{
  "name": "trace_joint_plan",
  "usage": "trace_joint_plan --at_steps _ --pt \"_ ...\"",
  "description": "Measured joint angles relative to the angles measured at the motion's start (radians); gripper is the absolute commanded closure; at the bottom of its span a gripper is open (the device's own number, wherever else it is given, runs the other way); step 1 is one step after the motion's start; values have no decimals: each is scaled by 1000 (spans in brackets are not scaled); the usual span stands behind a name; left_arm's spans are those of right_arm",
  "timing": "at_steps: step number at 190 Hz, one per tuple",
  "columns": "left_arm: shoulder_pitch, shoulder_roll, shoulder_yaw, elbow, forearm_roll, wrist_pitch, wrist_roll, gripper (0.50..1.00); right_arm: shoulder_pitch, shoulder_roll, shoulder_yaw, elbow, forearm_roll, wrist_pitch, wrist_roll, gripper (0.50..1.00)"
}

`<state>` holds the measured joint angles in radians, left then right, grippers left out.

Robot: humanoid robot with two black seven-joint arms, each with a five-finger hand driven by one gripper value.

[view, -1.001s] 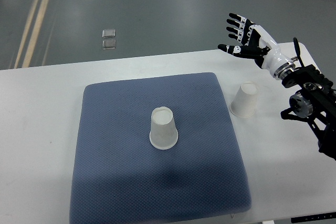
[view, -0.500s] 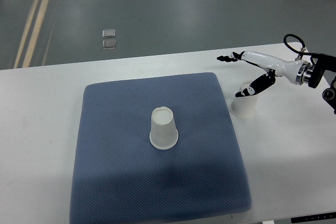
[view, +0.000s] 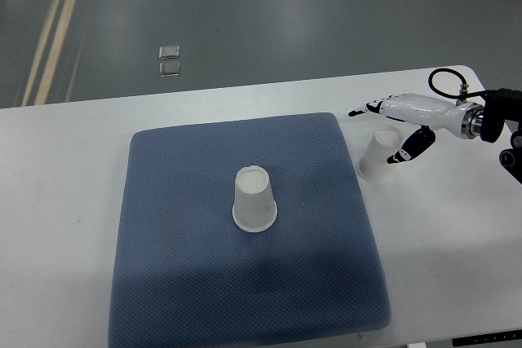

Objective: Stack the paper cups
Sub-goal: 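Move the right hand down and around the white cup beside the pad, then close the right hand fingers around the white cup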

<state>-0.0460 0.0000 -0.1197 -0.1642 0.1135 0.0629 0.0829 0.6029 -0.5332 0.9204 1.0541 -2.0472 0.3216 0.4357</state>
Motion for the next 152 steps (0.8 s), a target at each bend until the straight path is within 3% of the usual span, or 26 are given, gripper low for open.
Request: trace_joint_plan --at_steps 82,152 --pt "0 0 0 0 0 0 0 500 26 8 -83 -58 -27 -79 -1 609" --pt "0 0 0 0 0 0 0 500 38 12 -139 -74 -27 -120 -2 685"
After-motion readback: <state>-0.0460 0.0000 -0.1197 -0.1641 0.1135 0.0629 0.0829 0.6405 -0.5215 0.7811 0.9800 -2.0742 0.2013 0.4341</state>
